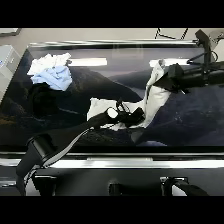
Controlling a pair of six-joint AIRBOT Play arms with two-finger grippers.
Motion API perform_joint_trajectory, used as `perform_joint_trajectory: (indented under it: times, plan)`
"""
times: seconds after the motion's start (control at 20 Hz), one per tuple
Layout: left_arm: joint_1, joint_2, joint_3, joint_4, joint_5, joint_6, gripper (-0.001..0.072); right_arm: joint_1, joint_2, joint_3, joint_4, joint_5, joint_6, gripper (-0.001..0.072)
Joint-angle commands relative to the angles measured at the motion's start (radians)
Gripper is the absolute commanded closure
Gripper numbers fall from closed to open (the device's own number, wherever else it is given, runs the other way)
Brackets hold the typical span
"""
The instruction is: Fold the clothes and pants, and hang the long-sleeved shirts on hangers.
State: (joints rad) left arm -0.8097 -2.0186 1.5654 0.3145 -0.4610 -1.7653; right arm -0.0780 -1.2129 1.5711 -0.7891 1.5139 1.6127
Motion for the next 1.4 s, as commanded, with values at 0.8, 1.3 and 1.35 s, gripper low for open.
perform_joint_trajectory:
  times: [0.8,1.3,1.35]
  plan:
    - [0.715,0.862,0.0,0.892,-0.568,0.165,0.0682,0.518,-0.751,0.001,0.581,-0.454,-0.152,0.0047]
    - [0.713,0.889,0.0,0.909,-0.628,0.172,0.0681,-0.093,-0.525,-0.069,-0.305,-0.008,0.009,0.0049]
    - [0.713,0.889,0.0,0.909,-0.628,0.172,0.0681,-0.106,-0.526,-0.124,-0.269,-0.047,-0.009,0.005]
